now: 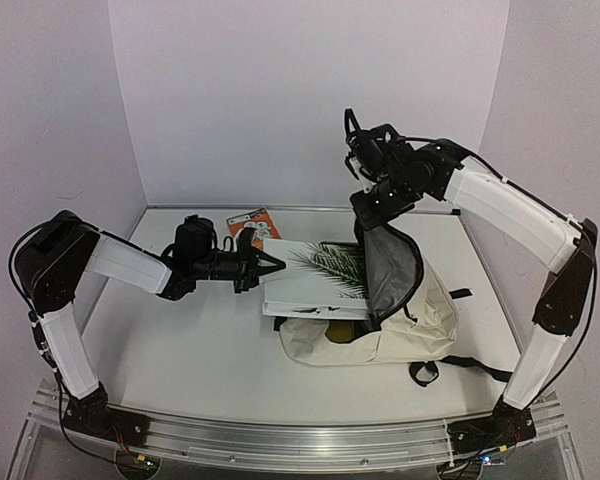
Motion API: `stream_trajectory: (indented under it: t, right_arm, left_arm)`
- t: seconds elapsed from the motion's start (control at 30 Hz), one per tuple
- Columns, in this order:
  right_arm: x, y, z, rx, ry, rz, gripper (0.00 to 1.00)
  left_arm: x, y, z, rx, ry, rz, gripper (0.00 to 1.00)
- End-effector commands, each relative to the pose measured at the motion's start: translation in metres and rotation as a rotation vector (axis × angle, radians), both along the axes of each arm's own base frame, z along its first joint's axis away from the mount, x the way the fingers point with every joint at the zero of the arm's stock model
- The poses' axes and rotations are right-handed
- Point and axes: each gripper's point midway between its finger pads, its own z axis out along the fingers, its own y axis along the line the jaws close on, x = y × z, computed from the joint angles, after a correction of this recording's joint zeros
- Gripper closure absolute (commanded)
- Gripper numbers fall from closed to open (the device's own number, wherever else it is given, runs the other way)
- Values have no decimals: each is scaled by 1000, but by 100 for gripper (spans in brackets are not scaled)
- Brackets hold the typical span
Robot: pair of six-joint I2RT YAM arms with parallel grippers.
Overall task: Pack the student bag
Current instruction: Place the book in the student bag.
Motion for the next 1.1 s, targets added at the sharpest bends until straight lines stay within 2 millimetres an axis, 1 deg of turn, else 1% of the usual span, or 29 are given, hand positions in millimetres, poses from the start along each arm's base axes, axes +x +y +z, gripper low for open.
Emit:
stream_trajectory:
  t: [0.0, 0.03, 0.13, 0.17, 0.23, 0.27, 0.37, 0.43, 0.5, 0.53, 0.57, 0.67, 0.77, 0.83, 0.9, 1.0, 1.07]
  right_arm:
    - [8, 6, 78, 212, -201, -32, 100]
    - [10, 8, 76, 217, -197, -31, 100]
    - [13, 16, 74, 240, -187, -26, 100]
    - [14, 21, 73, 253, -181, -19, 100]
    - [16, 26, 72, 268, -174, -12, 100]
    - [17, 31, 72, 285, -169, -2, 100]
    - [17, 38, 76, 327, -163, 2, 100]
    - [16, 41, 80, 363, -158, 5, 100]
    - [12, 48, 92, 431, -147, 14, 100]
    - [11, 49, 94, 446, -145, 16, 100]
    - [10, 50, 102, 481, -144, 15, 100]
    - [5, 56, 115, 559, -134, 19, 100]
    - [3, 63, 125, 622, -136, 24, 100]
    - [1, 71, 134, 656, -161, 20, 100]
    - [4, 79, 138, 681, -194, 0, 100]
    - [9, 91, 143, 718, -223, -12, 100]
    - [12, 101, 150, 751, -258, -21, 100]
  left_arm:
    - [3, -32, 33, -100, -113, 3, 87]
    - [2, -36, 32, -107, -106, 4, 87]
    - [1, -53, 19, -100, -92, -10, 87]
    - [0, -63, 15, -94, -88, -28, 87]
    - [-4, -76, 13, -99, -89, -61, 87]
    - [-7, -88, 12, -103, -90, -92, 87]
    - [-11, -102, 11, -94, -94, -119, 87]
    - [-8, -103, 10, -75, -105, -100, 87]
    - [0, -100, 6, -32, -114, -45, 87]
    - [1, -99, 4, -24, -115, -31, 86]
    - [4, -95, 6, -19, -119, -2, 85]
    - [6, -91, 10, -18, -120, 31, 85]
    - [6, -89, 20, -36, -129, 41, 85]
    - [7, -85, 32, -44, -153, 58, 85]
    - [10, -83, 40, -16, -176, 76, 85]
    - [9, -84, 37, 10, -175, 77, 85]
    - [6, -86, 27, 22, -149, 77, 85]
